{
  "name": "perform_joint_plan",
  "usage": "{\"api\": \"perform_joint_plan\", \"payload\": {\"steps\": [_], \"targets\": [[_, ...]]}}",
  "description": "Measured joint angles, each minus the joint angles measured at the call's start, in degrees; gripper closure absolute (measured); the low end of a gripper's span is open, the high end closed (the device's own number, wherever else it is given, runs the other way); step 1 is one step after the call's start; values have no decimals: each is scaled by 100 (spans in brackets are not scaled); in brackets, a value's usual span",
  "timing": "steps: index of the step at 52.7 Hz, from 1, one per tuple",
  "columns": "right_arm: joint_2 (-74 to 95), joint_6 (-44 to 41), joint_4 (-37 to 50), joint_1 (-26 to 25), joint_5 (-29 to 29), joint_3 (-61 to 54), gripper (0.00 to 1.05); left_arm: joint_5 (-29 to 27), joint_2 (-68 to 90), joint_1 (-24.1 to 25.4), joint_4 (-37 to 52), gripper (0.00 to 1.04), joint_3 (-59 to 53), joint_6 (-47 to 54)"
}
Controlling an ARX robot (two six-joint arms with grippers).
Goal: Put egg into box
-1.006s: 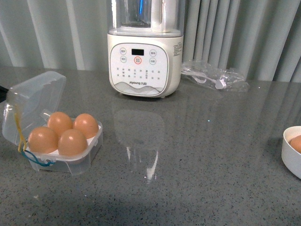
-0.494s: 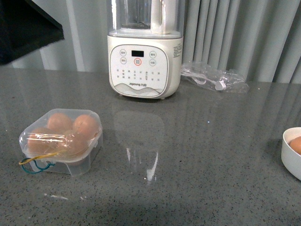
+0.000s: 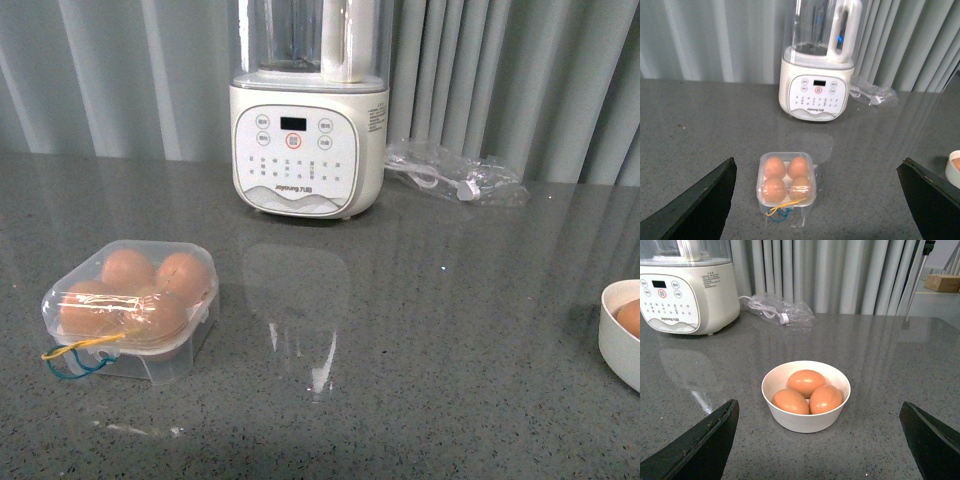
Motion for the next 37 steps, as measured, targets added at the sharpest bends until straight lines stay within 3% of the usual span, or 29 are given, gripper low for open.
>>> {"api": "perform_joint_plan", "payload": {"steps": [6,10,24,37], "targets": [[0,0,0,0,-4,0,7,-356,-81,-94,-63,8,-2,52],[0,0,0,0,-2,0,7,-688,-173,-50,68,20,-203,223],[0,0,0,0,-2,0,7,382,-973,1139,278,63,-1270,365],[0,0,0,0,-2,0,7,1119,-1394,1893,396,100,-1864,409]]}}
